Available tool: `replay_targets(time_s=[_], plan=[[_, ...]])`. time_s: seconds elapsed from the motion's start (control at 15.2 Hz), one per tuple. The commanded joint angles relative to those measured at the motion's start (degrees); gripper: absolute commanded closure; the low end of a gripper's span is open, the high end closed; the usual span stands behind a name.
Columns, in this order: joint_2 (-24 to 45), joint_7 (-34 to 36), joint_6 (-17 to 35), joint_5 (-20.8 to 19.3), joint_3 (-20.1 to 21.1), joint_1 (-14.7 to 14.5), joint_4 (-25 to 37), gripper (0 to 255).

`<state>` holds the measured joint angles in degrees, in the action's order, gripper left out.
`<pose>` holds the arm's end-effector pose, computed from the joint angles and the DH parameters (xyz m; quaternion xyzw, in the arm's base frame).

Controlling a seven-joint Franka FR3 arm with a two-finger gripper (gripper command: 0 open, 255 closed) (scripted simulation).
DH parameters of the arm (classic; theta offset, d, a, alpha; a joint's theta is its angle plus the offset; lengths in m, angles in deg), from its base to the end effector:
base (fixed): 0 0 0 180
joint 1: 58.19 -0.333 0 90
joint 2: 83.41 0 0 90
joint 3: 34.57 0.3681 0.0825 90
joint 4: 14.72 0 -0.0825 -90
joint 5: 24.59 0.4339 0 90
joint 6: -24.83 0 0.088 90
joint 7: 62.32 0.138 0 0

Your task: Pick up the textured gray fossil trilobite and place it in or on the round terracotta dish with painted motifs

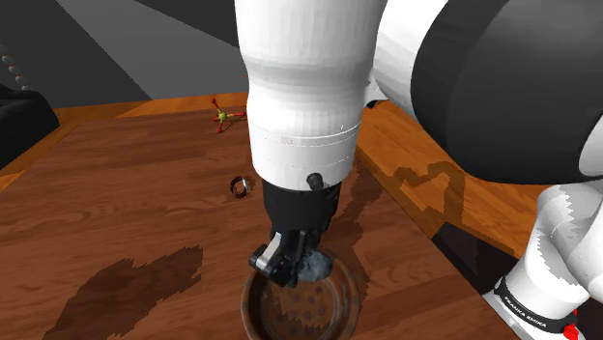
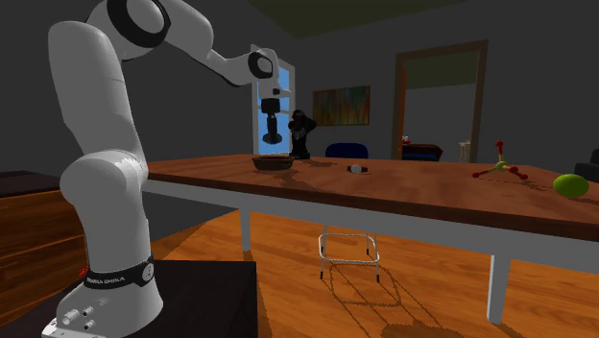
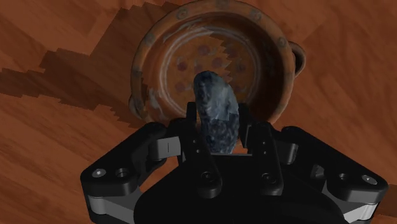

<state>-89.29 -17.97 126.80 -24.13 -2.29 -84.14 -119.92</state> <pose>0.2966 0.5033 0.5754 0.9925 0.1192 0.0278 0.0028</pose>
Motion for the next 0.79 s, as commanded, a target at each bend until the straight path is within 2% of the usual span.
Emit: replay_targets(time_s=[0.0, 0.4, 0.73], plan=[[-0.04, -0.01, 1.61, 0.03, 0.00, 0.00, -1.63, 255], [0.27, 0.29, 6.83, -0.12, 0.18, -0.10, -6.59, 255], [0.27, 0.29, 6.83, -0.12, 0.18, -0.10, -6.59, 255]])
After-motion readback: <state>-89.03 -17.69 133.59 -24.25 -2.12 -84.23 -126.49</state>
